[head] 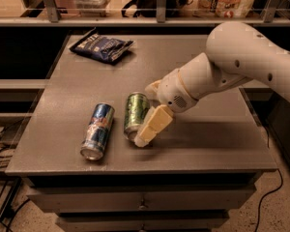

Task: Move green can near redbull can

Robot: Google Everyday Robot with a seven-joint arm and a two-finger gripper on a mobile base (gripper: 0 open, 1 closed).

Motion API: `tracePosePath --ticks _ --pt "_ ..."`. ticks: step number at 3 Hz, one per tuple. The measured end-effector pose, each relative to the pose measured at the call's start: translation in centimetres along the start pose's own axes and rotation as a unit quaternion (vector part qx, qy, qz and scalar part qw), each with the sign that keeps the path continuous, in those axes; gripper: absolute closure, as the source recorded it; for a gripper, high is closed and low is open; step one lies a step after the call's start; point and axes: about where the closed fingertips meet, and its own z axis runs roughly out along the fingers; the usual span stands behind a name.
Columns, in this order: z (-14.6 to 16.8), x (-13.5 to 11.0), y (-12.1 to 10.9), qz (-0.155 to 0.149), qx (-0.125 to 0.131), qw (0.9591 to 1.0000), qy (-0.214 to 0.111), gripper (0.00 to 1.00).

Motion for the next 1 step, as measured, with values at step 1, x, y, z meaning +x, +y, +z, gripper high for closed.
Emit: tracePosePath --ticks 1 --pt "0.0 -0.01 0.0 0.0 0.0 1.0 0.0 0.0"
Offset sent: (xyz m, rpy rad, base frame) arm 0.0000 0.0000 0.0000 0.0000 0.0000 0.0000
